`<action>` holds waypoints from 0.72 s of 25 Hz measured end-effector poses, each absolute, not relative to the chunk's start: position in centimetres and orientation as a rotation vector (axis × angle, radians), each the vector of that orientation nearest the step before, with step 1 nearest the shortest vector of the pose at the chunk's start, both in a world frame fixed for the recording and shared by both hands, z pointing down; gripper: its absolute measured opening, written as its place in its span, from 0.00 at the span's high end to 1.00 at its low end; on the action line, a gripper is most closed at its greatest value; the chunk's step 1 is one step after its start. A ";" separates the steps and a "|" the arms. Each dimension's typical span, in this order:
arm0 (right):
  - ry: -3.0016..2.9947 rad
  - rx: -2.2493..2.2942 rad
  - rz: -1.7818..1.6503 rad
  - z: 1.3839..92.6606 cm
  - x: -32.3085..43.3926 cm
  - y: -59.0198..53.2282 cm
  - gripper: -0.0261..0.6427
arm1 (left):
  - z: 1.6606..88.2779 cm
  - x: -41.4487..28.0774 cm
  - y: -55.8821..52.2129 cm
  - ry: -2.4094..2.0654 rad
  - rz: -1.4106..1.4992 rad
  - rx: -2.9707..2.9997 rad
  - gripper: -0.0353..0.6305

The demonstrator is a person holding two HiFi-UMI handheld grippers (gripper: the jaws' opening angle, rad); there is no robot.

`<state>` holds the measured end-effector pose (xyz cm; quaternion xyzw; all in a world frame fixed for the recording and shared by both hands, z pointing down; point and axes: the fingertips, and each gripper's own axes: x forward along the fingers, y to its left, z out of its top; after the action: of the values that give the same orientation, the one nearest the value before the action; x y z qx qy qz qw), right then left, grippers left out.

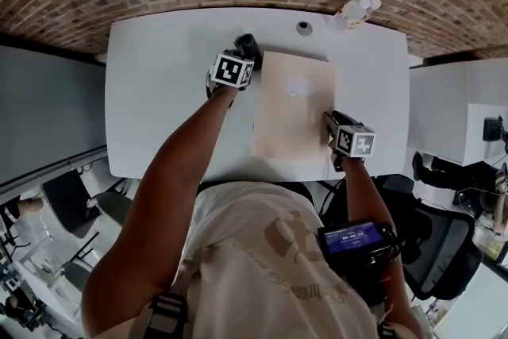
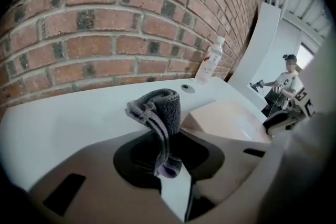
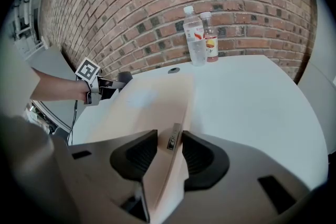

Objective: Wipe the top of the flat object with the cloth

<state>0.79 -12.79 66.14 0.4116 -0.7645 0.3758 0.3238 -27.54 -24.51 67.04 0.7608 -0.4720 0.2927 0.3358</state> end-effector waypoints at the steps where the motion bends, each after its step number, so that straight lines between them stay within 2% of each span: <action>1: -2.006 1.087 0.990 66.1 0.8 -12.8 0.72 | 67.0 -27.3 -24.5 -1.230 0.770 1.999 0.80; 18: -2.043 1.116 1.031 65.9 0.9 -12.3 0.72 | 65.3 -23.5 -15.7 -0.940 0.902 2.157 0.80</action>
<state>0.95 -12.31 65.89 0.4190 -0.7670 0.3873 0.2934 -23.47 -15.69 65.30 0.8150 -0.3552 0.3409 0.3058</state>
